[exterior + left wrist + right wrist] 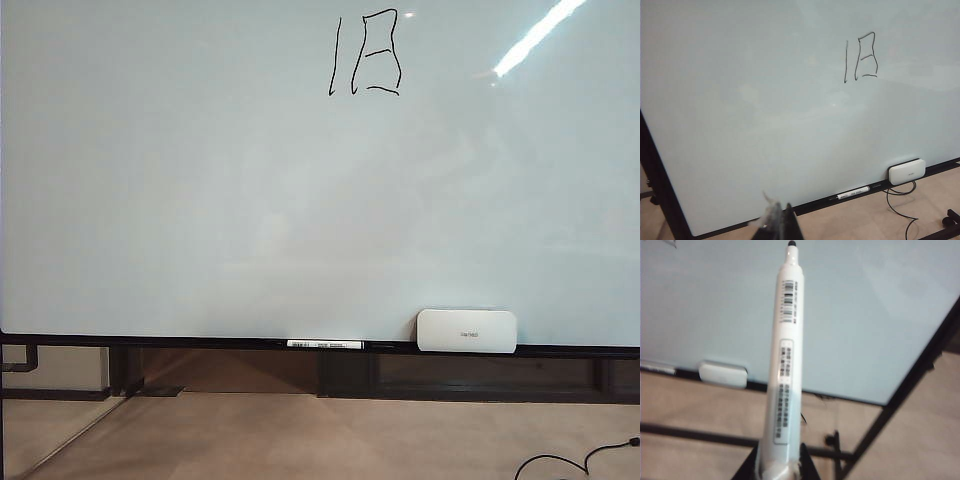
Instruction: Reach to the right to find the marker pen, pick it up, and write the number 18 on the whiteboard.
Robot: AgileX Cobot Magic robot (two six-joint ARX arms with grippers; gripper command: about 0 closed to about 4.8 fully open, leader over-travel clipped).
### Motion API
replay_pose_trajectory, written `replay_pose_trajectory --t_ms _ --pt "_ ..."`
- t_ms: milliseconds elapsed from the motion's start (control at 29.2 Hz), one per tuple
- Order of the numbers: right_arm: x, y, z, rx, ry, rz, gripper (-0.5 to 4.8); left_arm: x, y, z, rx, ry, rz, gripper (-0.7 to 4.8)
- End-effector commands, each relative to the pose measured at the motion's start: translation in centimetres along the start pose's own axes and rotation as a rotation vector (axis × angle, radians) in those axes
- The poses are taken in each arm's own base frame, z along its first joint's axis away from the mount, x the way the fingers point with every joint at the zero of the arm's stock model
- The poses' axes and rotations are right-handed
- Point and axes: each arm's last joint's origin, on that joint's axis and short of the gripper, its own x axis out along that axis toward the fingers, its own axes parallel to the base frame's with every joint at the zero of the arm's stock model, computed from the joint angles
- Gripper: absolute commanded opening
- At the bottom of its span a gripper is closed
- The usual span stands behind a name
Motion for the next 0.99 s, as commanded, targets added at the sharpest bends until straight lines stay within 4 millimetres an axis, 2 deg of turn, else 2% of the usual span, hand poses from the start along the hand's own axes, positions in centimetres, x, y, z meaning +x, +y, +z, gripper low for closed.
replay_pose_trajectory --t_ms 34,343,377,480,548,617,685,788,891,994 --pt "-0.7 -0.5 -1.3 -0.034 0.072 0.008 -0.02 -0.8 0.0 0.2 -0.052 0.044 0.002 -0.05" --pt "-4.3 -0.9 -3.7 0.123 0.096 0.103 -0.02 -2.0 -0.2 -1.4 -0.218 0.270 0.009 -0.05" --pt "-4.9 -0.4 -3.9 0.173 0.100 0.124 -0.02 -1.8 -0.3 -1.6 -0.253 0.277 0.007 -0.05" --pt "-4.7 1.6 -4.0 0.239 0.095 0.204 -0.02 -0.8 -0.3 -2.0 -0.335 0.254 0.022 -0.05" --pt "-3.5 3.4 -4.3 0.279 0.073 0.250 -0.02 0.7 -0.5 -2.8 -0.364 0.221 -0.003 -0.05" --pt "-1.2 5.1 -5.0 0.312 0.043 0.307 -0.02 2.9 -0.7 -4.4 -0.330 0.176 0.009 -0.05" --pt "0.9 6.2 -5.7 0.337 0.014 0.348 -0.02 5.3 -1.1 -6.7 -0.350 0.130 0.017 -0.05" --pt "3.4 6.6 -6.0 0.354 -0.093 0.331 -0.02 7.6 -1.6 -10.5 -0.347 0.137 0.054 -0.05" --pt "5.5 6.5 -6.8 0.352 -0.147 0.253 -0.02 8.4 -2.0 -13.1 -0.394 0.183 0.074 -0.05" --pt "7.4 6.7 -8.6 0.359 -0.116 0.230 -0.02 8.6 -2.1 -13.8 -0.395 0.203 0.085 -0.05"
